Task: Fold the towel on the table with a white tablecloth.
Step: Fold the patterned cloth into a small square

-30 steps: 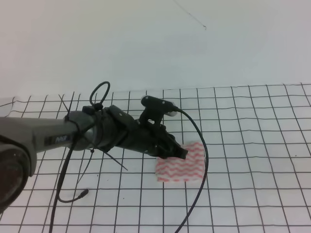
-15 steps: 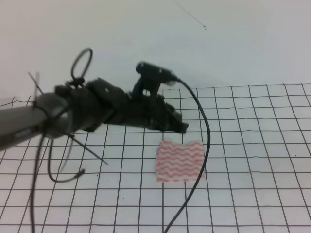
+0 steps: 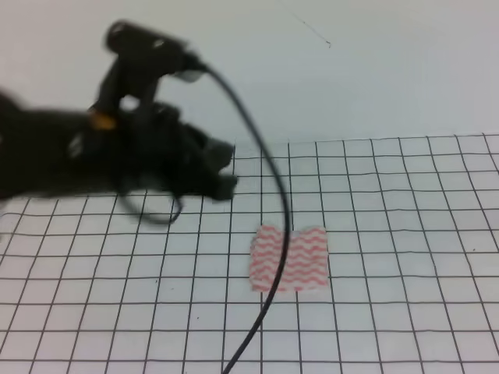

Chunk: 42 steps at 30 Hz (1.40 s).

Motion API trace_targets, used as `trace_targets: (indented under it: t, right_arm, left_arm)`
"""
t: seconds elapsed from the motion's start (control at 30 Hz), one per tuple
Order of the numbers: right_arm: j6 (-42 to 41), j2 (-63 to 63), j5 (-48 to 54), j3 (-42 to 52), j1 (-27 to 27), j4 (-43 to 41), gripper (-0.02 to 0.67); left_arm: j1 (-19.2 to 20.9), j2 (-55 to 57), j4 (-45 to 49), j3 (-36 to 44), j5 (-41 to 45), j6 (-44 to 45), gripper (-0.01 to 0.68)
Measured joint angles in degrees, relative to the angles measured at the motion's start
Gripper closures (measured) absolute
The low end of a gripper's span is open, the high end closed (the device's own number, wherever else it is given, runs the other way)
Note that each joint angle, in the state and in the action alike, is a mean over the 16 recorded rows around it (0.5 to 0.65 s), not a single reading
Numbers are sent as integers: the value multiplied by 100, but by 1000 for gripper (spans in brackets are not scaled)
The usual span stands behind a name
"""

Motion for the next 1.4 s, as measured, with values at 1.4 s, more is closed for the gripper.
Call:
trace_targets:
  t: [1.4]
  right_arm:
    - [1829,-90,-1699,1886,0,-1394,650]
  left_arm:
    - [64,-3588,470,2658,-102,-1140,676]
